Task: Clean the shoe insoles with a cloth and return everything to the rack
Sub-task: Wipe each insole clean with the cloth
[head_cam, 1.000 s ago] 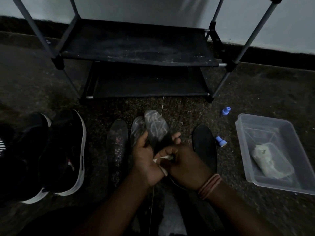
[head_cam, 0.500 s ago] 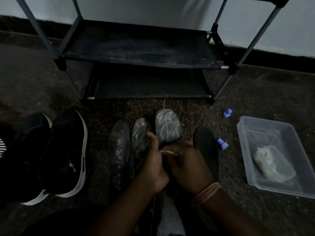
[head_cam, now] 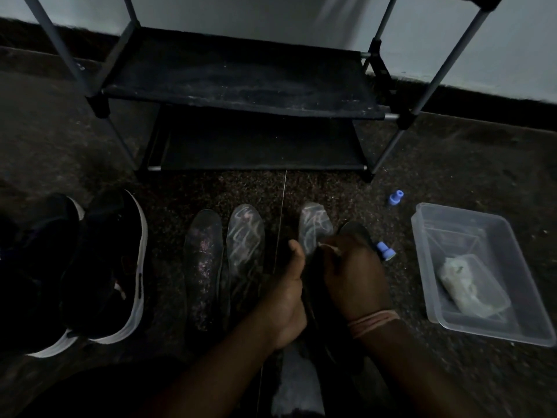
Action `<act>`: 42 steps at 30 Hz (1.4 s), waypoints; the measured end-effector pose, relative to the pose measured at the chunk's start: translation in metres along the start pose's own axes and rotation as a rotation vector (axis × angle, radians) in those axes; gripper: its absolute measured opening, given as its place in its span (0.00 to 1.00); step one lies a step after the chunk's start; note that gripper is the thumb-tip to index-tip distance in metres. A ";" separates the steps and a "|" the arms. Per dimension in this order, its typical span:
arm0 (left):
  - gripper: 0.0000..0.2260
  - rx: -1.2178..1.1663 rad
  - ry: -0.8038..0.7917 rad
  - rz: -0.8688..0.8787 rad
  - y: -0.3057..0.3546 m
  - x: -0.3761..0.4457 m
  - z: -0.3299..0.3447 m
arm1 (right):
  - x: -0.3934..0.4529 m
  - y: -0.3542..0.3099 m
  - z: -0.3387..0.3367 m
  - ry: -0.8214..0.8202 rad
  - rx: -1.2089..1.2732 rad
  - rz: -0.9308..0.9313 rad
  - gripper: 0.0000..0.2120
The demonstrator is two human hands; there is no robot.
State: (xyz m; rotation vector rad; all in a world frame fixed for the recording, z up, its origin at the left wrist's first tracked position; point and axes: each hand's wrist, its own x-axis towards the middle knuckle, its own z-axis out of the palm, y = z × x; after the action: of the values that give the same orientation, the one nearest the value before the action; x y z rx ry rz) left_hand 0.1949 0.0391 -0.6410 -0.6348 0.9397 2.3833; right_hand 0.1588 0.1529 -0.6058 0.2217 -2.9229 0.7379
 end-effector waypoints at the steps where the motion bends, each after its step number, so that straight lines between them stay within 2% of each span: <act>1: 0.33 -0.018 0.006 0.011 0.000 -0.001 -0.001 | -0.003 -0.005 0.000 -0.022 0.012 -0.038 0.13; 3: 0.33 -0.076 0.027 0.066 0.007 0.000 -0.008 | -0.012 -0.025 0.002 -0.156 0.182 -0.144 0.07; 5: 0.33 -0.145 0.035 0.101 0.015 0.003 -0.014 | -0.015 -0.036 -0.003 -0.243 0.314 -0.160 0.07; 10: 0.31 -0.179 -0.042 0.040 0.009 0.003 -0.005 | 0.003 0.007 -0.001 -0.053 0.050 0.023 0.10; 11: 0.30 -0.188 -0.047 0.036 0.009 0.004 -0.006 | 0.003 0.008 0.000 -0.023 0.025 0.011 0.09; 12: 0.30 -0.205 -0.052 0.039 0.010 0.004 -0.008 | 0.000 0.002 0.001 -0.018 0.033 -0.029 0.08; 16: 0.31 -0.227 -0.044 0.066 0.019 0.005 -0.015 | -0.008 -0.023 -0.001 -0.174 0.181 -0.192 0.06; 19: 0.30 -0.180 -0.061 0.035 0.012 0.005 -0.009 | 0.006 0.004 -0.003 -0.011 0.093 -0.066 0.06; 21: 0.29 -0.162 -0.058 0.030 0.010 0.004 -0.005 | 0.004 0.003 -0.005 0.043 0.061 -0.013 0.07; 25: 0.28 -0.183 -0.040 0.093 0.017 0.001 -0.009 | -0.011 -0.029 0.001 -0.086 0.141 -0.153 0.06; 27: 0.29 -0.164 -0.042 0.081 0.015 0.000 -0.005 | -0.004 -0.014 0.003 -0.034 0.087 -0.112 0.07; 30: 0.28 -0.135 -0.049 0.052 0.007 0.002 -0.002 | 0.004 0.005 0.002 0.050 0.027 0.052 0.10; 32: 0.28 -0.156 -0.052 0.069 0.008 0.000 -0.003 | -0.005 -0.011 0.004 0.042 0.007 -0.015 0.11; 35: 0.28 -0.191 -0.057 0.116 0.013 0.002 -0.007 | -0.014 -0.031 0.003 -0.080 0.090 -0.137 0.10; 39: 0.28 -0.126 -0.070 0.056 0.006 0.001 0.001 | 0.004 0.007 0.001 0.062 0.038 0.043 0.12; 42: 0.26 -0.152 -0.085 0.068 0.008 -0.003 0.001 | -0.004 -0.011 0.002 0.040 0.011 -0.044 0.11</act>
State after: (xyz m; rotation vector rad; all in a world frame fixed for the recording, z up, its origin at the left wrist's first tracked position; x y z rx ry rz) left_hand 0.1923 0.0338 -0.6349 -0.5605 0.7618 2.5389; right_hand 0.1640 0.1434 -0.6028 0.2688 -2.8670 0.7426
